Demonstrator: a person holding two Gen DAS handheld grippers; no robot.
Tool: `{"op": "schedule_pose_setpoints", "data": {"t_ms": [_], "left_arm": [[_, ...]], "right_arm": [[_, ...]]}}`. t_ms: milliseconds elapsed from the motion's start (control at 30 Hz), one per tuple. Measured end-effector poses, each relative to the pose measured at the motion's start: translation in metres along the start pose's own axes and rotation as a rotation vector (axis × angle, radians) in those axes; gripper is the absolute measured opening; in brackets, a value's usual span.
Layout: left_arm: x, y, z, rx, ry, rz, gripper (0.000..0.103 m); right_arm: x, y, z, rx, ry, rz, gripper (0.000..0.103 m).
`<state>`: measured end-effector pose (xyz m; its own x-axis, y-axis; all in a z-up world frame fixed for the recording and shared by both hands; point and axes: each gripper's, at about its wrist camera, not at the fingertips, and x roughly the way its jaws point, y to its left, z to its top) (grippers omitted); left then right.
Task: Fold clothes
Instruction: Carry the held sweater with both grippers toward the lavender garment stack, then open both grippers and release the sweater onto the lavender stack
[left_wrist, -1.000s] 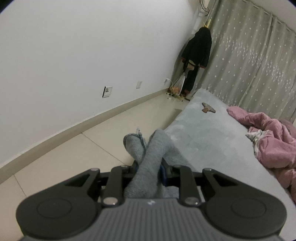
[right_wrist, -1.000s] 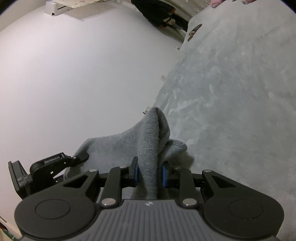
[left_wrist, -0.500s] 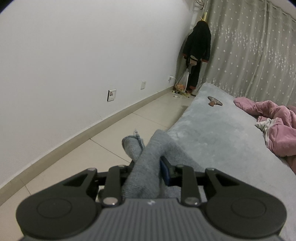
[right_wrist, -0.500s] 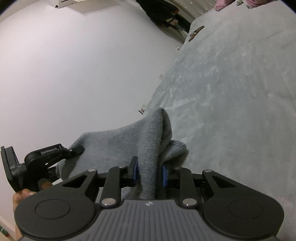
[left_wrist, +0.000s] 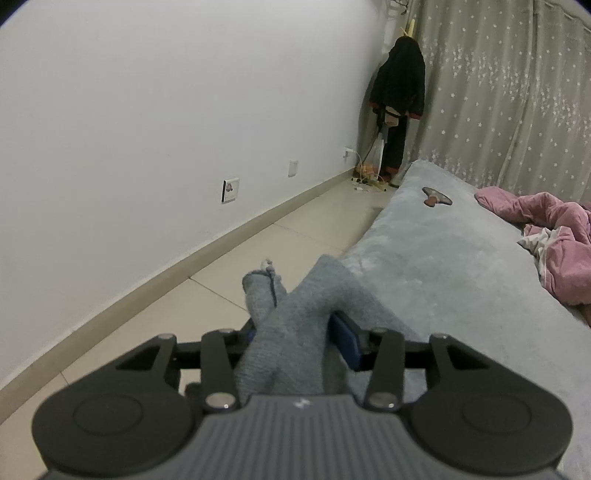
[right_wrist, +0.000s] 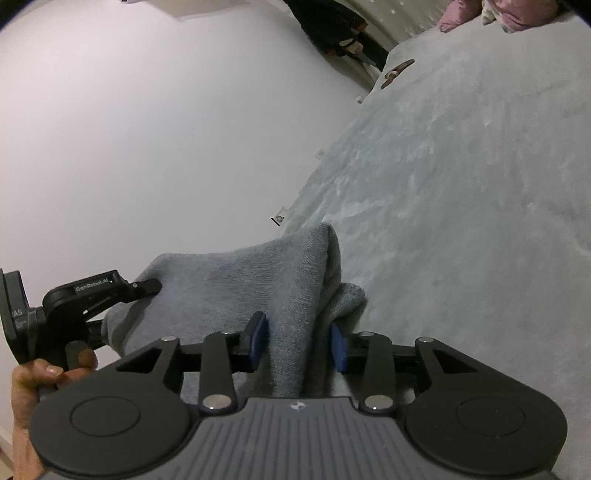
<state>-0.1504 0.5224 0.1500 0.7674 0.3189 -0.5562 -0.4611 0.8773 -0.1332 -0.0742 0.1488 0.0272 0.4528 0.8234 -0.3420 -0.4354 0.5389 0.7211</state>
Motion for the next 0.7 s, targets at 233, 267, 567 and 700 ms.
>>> {"op": "schedule_pose_setpoints", "data": {"t_ms": [233,267,567,700], "left_arm": [[-0.002,-0.002,-0.001,0.015,-0.005,-0.001,0.038],[-0.003,-0.002,-0.001,0.017,-0.008,0.001,0.037],[-0.006,-0.004,-0.001,0.031,-0.011,0.008,0.043],[-0.011,-0.003,-0.002,0.042,-0.019,0.018,0.046]], "right_arm": [[-0.004,0.001,0.0,0.011,-0.011,0.017,0.031],[-0.004,0.001,0.0,0.004,-0.011,0.016,0.03],[-0.001,0.002,-0.002,-0.03,-0.001,-0.029,0.036],[-0.001,0.009,-0.002,-0.09,-0.006,-0.073,0.041]]}}
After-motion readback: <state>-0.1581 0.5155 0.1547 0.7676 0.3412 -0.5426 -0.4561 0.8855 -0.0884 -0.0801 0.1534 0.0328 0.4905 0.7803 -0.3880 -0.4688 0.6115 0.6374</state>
